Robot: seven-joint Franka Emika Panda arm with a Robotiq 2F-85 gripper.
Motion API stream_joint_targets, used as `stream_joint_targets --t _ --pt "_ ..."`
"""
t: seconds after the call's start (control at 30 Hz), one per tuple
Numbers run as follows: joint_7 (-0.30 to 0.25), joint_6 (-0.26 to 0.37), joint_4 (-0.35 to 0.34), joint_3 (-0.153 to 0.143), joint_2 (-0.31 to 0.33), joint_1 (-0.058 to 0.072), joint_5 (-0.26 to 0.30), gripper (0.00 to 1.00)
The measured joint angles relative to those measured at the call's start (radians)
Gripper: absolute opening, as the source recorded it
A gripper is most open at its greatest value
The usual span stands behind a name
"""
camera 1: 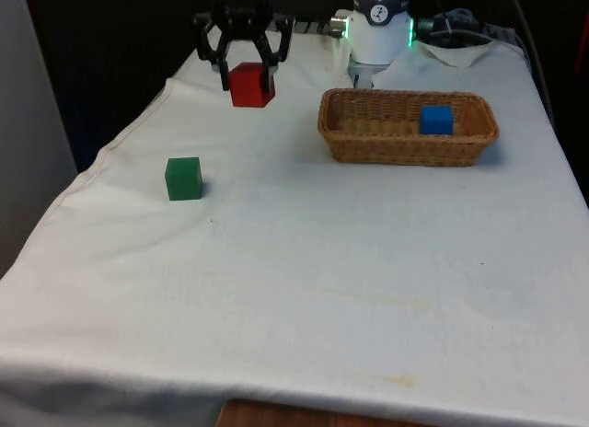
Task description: Pick up exactly two blocks and place them into the basket.
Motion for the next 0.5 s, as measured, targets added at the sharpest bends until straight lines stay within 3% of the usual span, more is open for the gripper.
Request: stream_joint_targets --t 0.37,0.5 --pt "0.036 0.004 -0.092 0.000 -0.087 0.003 -0.073 0.09" --pt "0.066 0.008 -0.131 0.000 -0.120 0.004 -0.127 0.09"
